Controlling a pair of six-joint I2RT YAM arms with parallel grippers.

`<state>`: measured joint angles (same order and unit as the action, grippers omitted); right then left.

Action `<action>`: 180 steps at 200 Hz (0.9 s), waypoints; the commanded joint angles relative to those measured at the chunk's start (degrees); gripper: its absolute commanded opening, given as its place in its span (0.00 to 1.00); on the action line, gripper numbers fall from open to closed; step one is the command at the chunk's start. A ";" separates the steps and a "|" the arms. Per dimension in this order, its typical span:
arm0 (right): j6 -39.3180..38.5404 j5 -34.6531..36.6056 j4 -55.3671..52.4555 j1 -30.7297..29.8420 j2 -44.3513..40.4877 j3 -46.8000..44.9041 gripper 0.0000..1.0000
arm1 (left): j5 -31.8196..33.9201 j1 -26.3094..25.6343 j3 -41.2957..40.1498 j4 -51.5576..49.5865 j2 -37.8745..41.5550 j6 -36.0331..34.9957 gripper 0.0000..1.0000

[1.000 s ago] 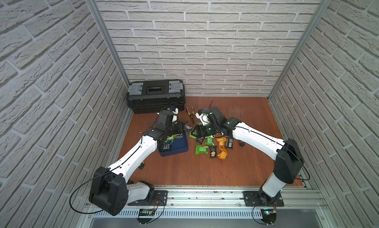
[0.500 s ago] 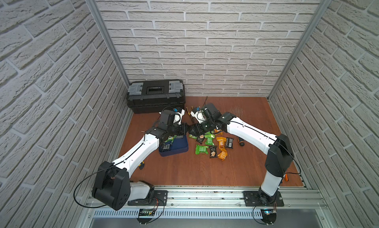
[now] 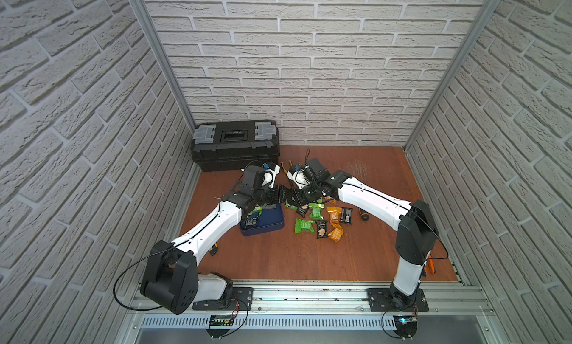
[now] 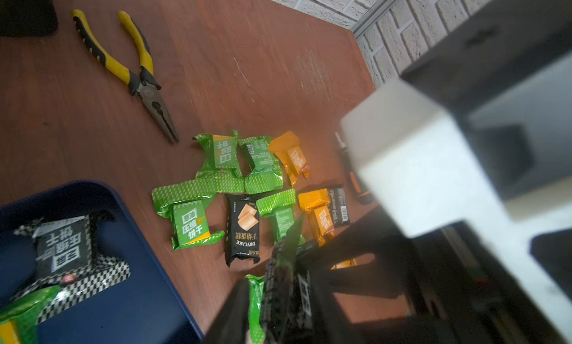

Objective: Take the cookies out of the storage box
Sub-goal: Pick up the cookie from the storage box, then place the cookie at the center of the board.

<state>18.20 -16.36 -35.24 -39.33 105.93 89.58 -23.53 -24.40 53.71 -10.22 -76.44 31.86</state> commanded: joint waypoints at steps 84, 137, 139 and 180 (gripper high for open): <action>16.32 11.04 0.85 -6.20 3.46 -3.37 0.22 | 32.56 3.62 -4.56 -15.00 10.56 23.50 0.88; 18.58 13.76 -1.67 -7.25 9.99 1.29 0.23 | 33.18 5.14 -5.28 -21.18 10.58 25.70 0.84; 18.62 13.80 -1.60 -7.25 10.08 1.36 0.24 | 33.13 5.09 -5.28 -21.23 10.63 25.71 0.84; 19.01 15.45 0.24 -7.25 7.90 -0.30 0.24 | 33.34 5.23 -5.92 -21.69 10.70 25.54 0.80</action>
<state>35.88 -3.29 -36.62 -46.65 116.79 89.36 8.54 -19.55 48.53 -30.85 -66.39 56.82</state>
